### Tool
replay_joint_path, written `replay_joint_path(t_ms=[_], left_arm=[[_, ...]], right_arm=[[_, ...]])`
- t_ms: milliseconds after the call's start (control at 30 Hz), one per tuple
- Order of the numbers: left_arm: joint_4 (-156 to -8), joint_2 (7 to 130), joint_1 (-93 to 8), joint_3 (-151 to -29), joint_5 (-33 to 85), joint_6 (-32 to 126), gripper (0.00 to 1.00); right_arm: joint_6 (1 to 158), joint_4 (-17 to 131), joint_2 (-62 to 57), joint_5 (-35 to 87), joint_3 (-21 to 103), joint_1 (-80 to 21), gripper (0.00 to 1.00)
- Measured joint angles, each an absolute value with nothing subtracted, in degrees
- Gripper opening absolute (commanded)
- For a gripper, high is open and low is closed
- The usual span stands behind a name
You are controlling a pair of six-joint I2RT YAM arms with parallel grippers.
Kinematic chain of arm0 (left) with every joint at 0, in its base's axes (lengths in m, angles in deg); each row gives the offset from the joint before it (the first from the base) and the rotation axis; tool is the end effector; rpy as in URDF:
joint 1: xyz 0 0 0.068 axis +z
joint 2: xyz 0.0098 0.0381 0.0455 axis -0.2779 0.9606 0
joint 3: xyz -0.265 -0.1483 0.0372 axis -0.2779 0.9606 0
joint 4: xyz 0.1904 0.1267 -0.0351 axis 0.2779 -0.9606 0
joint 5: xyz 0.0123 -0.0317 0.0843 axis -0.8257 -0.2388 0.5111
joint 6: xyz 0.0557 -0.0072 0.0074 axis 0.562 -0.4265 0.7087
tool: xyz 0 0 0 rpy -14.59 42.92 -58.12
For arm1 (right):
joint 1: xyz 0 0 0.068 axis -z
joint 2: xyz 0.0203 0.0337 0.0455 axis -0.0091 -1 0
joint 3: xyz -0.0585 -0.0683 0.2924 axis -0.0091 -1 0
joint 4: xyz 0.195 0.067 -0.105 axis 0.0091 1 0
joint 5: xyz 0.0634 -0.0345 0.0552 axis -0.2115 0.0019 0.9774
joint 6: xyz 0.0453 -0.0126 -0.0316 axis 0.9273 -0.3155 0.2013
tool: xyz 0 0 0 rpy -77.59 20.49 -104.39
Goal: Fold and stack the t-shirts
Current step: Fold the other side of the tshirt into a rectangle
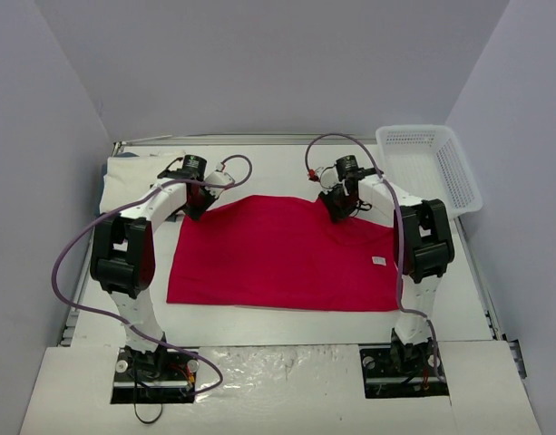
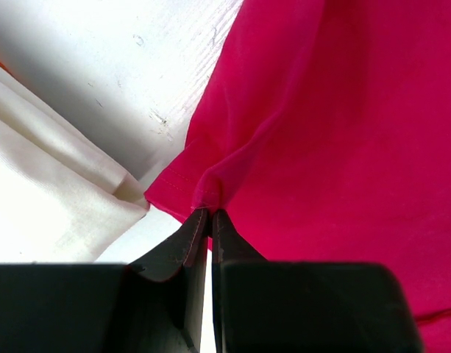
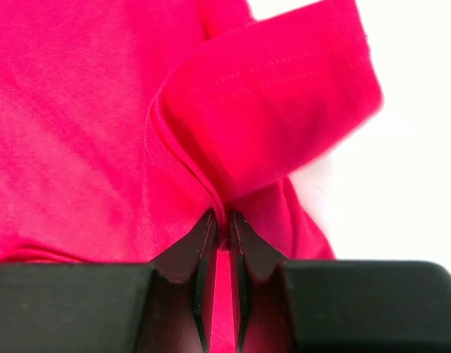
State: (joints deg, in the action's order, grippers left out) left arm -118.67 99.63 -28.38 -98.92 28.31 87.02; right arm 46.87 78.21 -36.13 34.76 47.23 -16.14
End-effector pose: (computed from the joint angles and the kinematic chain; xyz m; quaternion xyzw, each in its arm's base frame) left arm 0.3708 -0.0848 0.2628 0.3471 0.9003 -0.0155 0.2622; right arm 0.4023 0.1243 0.2266 -0.3764 0.8659 0.1124 0.3097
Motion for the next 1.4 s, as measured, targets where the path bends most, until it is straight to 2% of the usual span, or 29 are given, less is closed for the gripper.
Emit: replay_joint_path(t_ms=[100, 533, 767, 967, 1400], left_arm=[[-118.7, 99.6, -28.3, -98.9, 28.3, 87.0, 0.02], [-118.7, 99.6, -27.8, -98.9, 28.3, 87.0, 0.02], [-119.1, 99.6, -27.0, -99.9, 28.5, 86.6, 0.02], [-120.3, 101.1, -25.8, -108.6, 30.0, 85.5, 0.02], [-121.7, 101.6, -25.0, -112.6, 30.4, 83.6, 0.02]], right_arm=[[46.6, 78.6, -36.0, 34.2, 48.3, -15.1, 0.02], [45.6, 81.2, -36.2, 32.4, 53.1, -11.8, 0.00], [44.6, 83.5, -40.0, 29.1, 65.8, -9.5, 0.00], [44.5, 86.2, -44.8, 27.8, 76.8, -7.1, 0.00], [44.5, 90.4, -44.3, 27.7, 77.9, -6.1, 0.00]])
